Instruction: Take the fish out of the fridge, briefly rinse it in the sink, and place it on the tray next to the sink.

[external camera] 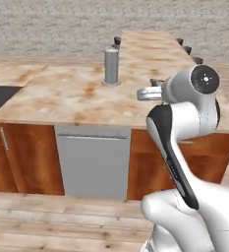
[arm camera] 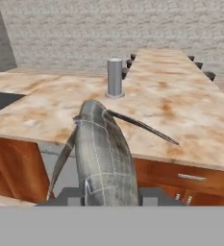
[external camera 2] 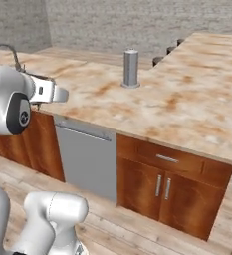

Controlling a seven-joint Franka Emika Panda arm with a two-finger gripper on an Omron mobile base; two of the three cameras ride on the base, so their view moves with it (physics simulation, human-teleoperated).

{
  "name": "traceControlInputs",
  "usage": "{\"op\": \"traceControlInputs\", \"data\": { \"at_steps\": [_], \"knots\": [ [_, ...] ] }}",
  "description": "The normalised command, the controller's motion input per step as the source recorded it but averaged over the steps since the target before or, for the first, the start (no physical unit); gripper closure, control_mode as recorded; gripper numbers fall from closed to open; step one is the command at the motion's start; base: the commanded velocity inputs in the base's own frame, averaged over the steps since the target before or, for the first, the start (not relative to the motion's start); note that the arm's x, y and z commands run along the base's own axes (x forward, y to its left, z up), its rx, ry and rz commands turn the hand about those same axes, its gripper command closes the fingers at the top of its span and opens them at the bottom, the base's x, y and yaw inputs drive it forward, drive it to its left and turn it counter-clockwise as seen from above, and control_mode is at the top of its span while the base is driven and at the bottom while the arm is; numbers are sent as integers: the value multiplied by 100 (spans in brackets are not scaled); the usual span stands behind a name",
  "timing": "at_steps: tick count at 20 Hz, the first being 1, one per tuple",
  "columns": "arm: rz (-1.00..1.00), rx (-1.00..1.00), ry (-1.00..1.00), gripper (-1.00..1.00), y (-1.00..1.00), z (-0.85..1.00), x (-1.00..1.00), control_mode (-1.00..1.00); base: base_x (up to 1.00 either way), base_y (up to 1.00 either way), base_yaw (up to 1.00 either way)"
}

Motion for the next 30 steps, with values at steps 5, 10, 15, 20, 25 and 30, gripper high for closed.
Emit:
{"op": "traceControlInputs", "data": {
  "at_steps": [5, 10, 15, 20, 25, 30],
  "knots": [
    [0, 0, 0, 100, 0, 0, 0, 100, 49, 100, -7],
    [0, 0, 0, 100, 0, 0, 0, 100, 42, 100, -3],
    [0, 0, 0, 100, 0, 0, 0, 100, 63, 100, -7],
    [0, 0, 0, 100, 0, 0, 0, 100, 76, 100, -10],
    [0, 0, 0, 100, 0, 0, 0, 100, 80, 100, -10],
    [0, 0, 0, 100, 0, 0, 0, 100, 81, 100, -15]
  ]
}}
